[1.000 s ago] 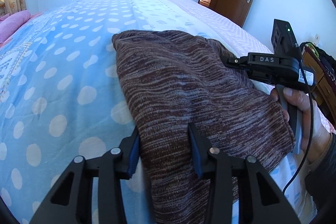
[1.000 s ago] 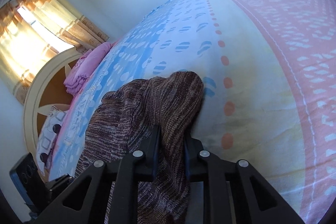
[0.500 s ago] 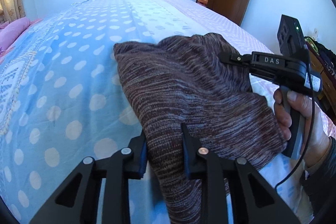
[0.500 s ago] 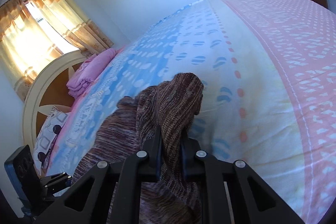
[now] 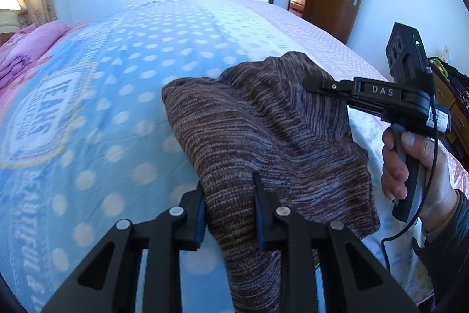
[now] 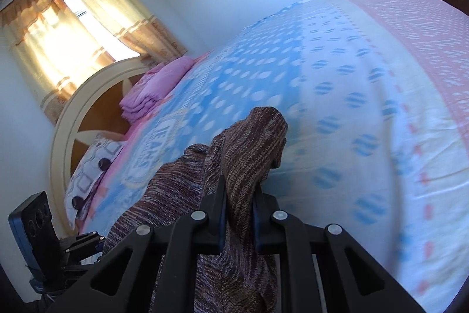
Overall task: Fold small clothes
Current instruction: 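Lift the brown bundle with both grippers and carry it along the bed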
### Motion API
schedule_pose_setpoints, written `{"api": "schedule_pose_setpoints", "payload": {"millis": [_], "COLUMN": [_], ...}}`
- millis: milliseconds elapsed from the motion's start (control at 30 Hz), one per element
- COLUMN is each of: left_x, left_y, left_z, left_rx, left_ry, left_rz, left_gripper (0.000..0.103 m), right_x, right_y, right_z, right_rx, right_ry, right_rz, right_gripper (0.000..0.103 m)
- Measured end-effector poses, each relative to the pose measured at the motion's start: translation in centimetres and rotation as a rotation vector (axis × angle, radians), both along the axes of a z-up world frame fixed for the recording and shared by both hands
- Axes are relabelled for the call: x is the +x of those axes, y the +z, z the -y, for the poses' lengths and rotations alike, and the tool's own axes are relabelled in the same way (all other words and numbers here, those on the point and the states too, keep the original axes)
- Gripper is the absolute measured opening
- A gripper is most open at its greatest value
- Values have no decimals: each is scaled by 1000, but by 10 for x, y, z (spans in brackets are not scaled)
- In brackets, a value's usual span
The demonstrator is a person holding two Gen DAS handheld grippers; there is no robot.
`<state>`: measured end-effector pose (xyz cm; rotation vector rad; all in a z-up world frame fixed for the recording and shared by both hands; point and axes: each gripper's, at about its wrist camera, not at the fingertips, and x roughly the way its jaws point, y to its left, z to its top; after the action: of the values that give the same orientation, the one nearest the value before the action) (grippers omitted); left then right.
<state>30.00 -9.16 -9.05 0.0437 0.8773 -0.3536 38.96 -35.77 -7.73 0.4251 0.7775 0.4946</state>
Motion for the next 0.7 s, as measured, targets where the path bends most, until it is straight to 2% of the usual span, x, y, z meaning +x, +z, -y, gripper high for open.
{"api": "schedule_pose_setpoints", "payload": {"millis": [400, 700], "left_x": [-34, -62], "left_y": [1, 2], "left_z": [-67, -110], "left_rx": [-17, -27], "left_ry": [106, 179], "left_rz": [12, 24], "left_gripper": [27, 27], "right_x": [-20, -35], "right_y": [-4, 0], "right_z": [-83, -141], "right_rx": [39, 31], "right_ry": [105, 193], "right_rz": [0, 4], "right_gripper": [13, 13]}}
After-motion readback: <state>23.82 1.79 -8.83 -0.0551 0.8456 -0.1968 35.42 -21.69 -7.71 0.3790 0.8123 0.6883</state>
